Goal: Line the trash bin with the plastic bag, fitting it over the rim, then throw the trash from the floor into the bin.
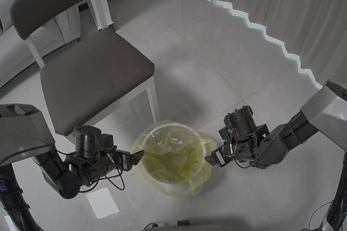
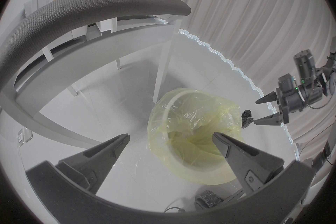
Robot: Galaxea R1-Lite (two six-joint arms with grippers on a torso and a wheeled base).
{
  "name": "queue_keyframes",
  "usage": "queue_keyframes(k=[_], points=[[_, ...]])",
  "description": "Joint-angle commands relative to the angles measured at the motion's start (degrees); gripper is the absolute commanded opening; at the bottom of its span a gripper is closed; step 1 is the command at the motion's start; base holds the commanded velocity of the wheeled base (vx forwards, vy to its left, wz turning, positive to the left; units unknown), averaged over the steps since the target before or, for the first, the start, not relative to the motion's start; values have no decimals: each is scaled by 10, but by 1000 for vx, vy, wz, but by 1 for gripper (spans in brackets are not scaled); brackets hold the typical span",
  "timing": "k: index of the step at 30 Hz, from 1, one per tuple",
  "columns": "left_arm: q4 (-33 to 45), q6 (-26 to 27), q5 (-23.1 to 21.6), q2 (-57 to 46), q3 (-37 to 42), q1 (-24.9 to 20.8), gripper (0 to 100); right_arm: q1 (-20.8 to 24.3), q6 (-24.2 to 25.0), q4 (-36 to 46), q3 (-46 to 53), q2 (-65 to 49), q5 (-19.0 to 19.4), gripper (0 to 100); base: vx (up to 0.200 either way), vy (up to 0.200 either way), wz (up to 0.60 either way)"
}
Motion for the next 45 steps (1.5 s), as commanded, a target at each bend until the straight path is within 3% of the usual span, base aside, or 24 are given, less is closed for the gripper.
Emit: queue_keyframes(k=[1,16,32,45], points=[[-31,1,2,11,26,-4,100,56,6,-77,53,8,-14,100,0,0,0],[-34,1,2,17,22,-4,100,69,-1,-111,54,88,-14,100,0,0,0],[-57,0,-1,38,26,3,100,17,-14,-100,26,134,-13,100,0,0,0],[-77,-29,2,18,38,4,100,17,-7,-99,67,74,-13,100,0,0,0]])
